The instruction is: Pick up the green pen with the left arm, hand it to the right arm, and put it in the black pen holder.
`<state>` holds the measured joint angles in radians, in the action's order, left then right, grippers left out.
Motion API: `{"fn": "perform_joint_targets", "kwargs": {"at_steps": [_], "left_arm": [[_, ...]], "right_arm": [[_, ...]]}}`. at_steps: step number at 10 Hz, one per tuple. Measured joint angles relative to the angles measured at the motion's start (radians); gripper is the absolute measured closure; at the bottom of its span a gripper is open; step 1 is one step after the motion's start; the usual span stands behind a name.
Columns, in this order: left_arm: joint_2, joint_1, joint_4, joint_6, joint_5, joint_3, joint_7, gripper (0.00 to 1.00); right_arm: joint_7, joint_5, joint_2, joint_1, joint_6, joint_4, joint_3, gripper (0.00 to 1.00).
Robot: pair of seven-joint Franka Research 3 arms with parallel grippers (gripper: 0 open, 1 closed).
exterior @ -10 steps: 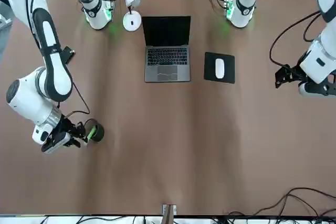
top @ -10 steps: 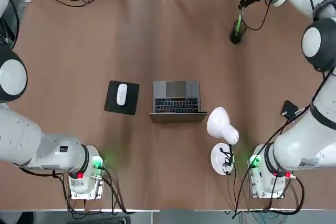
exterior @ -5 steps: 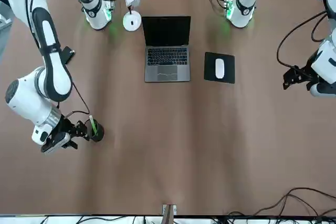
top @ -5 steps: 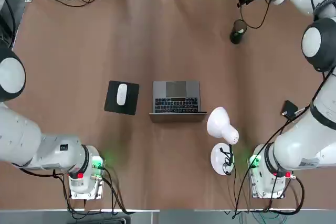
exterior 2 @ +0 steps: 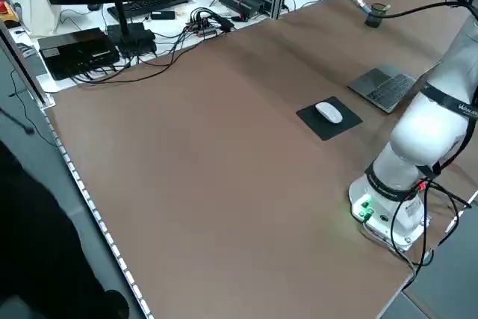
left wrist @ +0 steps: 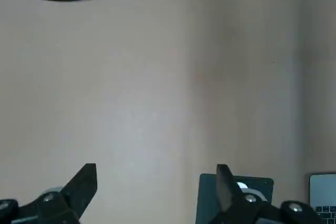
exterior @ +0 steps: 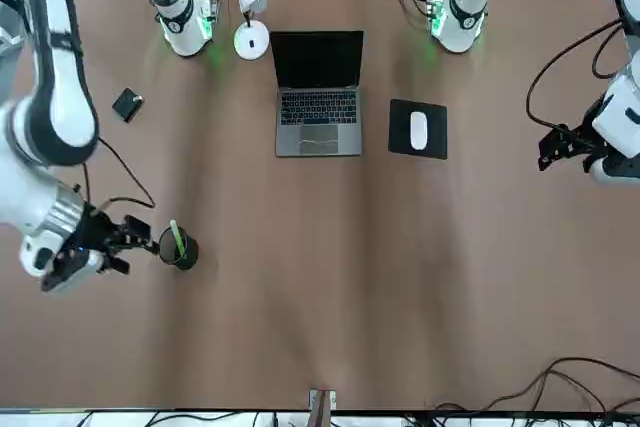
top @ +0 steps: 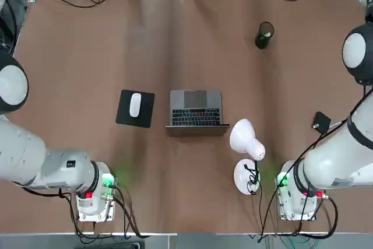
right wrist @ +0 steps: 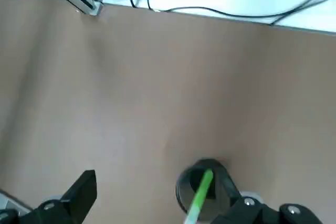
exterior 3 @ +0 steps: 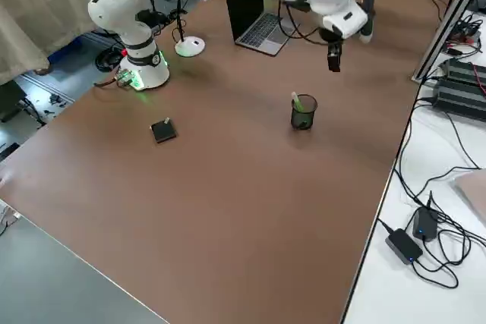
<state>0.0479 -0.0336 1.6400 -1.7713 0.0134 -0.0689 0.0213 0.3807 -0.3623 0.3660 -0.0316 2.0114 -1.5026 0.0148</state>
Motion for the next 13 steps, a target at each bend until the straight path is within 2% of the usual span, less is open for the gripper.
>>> {"fn": "perform_joint_targets", "kwargs": {"at_steps": [3,5,7,9,13], "left_arm": [[-0.013,0.001,-0.015,0.01,-0.008,-0.027,-0.033,0.0],[-0.015,0.001,-0.035,0.031,-0.008,-0.028,-0.04,0.0],[-0.016,0.001,-0.042,0.046,-0.008,-0.029,-0.041,0.0],[-0.016,0.002,-0.044,0.047,-0.008,-0.029,-0.042,0.0],[-0.018,-0.001,-0.084,0.104,-0.008,-0.028,-0.042,0.0]], "right_arm": [[-0.177,0.226,-0.089,0.004,-0.257,0.121,0.005,0.0],[-0.223,0.292,-0.159,0.007,-0.352,0.149,0.022,0.0],[-0.295,0.329,-0.207,0.01,-0.401,0.15,0.036,0.0],[-0.419,0.35,-0.217,0.009,-0.428,0.15,0.034,0.0],[-0.451,0.365,-0.217,0.008,-0.428,0.152,0.035,0.0]]}}
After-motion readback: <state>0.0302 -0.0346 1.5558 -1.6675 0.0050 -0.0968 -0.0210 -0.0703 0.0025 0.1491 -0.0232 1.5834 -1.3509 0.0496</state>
